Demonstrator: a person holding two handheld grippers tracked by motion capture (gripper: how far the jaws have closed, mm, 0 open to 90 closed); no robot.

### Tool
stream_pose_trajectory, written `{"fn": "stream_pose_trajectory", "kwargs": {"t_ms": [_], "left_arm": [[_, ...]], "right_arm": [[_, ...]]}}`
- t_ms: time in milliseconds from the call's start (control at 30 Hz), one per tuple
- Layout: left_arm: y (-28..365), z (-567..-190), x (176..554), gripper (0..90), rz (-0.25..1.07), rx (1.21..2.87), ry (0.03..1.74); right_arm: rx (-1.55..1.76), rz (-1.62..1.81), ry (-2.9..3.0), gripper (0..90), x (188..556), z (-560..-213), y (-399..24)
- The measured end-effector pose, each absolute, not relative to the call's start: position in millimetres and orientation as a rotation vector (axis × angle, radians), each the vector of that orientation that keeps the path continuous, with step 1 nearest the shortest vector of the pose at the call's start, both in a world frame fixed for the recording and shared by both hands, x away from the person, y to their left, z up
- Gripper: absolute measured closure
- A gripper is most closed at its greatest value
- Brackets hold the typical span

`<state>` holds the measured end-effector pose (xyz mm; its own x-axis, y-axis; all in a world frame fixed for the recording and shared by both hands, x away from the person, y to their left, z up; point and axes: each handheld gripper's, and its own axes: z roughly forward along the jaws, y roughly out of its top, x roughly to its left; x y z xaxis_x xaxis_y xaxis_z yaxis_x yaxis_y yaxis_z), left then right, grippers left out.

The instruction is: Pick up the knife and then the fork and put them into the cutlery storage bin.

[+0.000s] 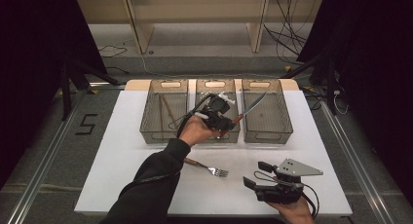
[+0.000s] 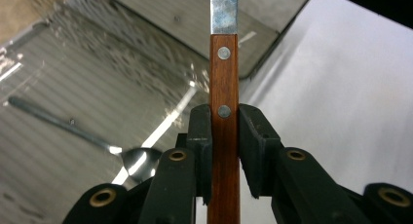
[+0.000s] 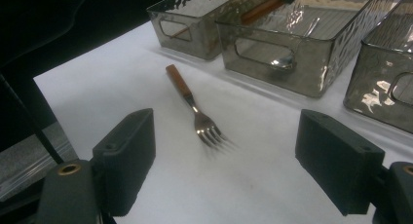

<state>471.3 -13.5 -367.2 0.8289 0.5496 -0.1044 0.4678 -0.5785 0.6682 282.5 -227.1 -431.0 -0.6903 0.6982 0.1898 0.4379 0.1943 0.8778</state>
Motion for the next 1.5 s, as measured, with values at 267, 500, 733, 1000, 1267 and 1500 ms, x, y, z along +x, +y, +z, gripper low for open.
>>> {"fn": "stream_pose_trajectory", "kwargs": {"t_ms": [267, 500, 733, 1000, 1267, 1500], "left_arm": [[-36.8, -362.8, 492.9, 75.6, 0.142, 2.263, 0.768], [-55.4, -365.9, 505.3, 75.6, 0.134, 2.247, 0.806], [-68.1, -368.1, 512.2, 75.6, 0.142, 2.228, 0.819], [-77.0, -370.5, 519.2, 75.6, 0.129, 2.208, 0.857], [-88.4, -372.5, 522.4, 75.5, 0.107, 2.209, 0.870], [-97.3, -376.4, 524.6, 75.6, 0.092, 2.212, 0.885]], "right_arm": [[1.073, 1.505, 2.223, 23.2, 281.0, -430.5, -225.9], [1.064, 1.510, 2.228, 23.2, 279.6, -430.4, -225.9], [1.059, 1.517, 2.229, 23.2, 278.9, -430.6, -226.2], [1.061, 1.515, 2.239, 23.2, 278.3, -431.0, -225.5], [1.057, 1.515, 2.245, 23.2, 278.2, -431.3, -225.3], [1.056, 1.520, 2.244, 23.2, 278.0, -431.3, -226.0]]}}
